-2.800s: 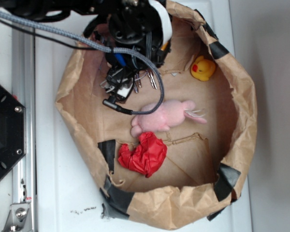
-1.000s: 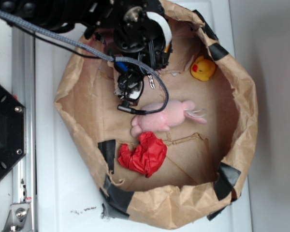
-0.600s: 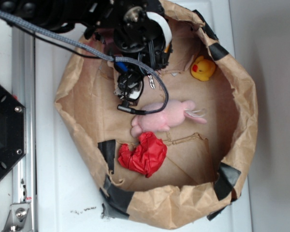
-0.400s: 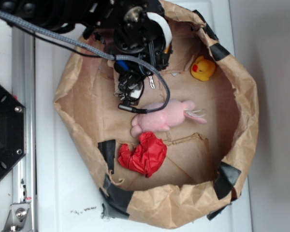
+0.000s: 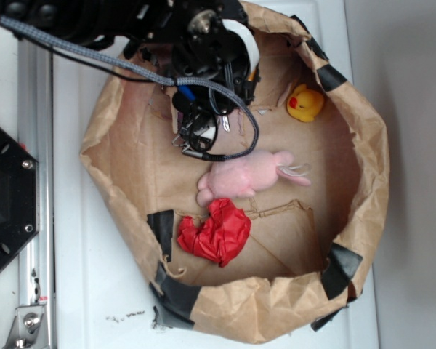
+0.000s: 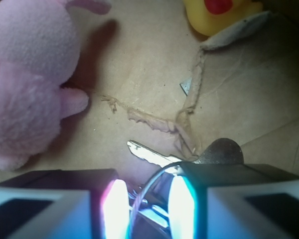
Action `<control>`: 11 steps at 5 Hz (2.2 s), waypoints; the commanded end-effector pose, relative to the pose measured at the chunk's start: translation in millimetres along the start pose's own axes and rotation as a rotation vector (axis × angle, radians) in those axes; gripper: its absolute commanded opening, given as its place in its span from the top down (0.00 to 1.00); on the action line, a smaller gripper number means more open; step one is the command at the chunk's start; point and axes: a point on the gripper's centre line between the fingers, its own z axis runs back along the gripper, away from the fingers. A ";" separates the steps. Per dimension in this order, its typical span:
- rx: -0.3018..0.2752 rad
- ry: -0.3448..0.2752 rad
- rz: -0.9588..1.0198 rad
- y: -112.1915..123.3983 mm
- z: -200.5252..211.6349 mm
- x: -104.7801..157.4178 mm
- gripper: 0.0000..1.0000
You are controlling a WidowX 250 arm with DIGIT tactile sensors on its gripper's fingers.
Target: Grab the silver keys.
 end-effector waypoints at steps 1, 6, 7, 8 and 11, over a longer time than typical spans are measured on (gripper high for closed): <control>0.036 -0.031 -0.008 2.2 10.3 6.4 1.00; 0.027 -0.028 0.031 4.6 25.6 11.6 1.00; -0.107 -0.079 0.003 -13.6 75.8 1.8 1.00; -0.267 -0.156 -0.028 -20.3 126.6 -7.9 1.00; -0.184 -0.115 -0.039 -34.8 133.6 5.8 1.00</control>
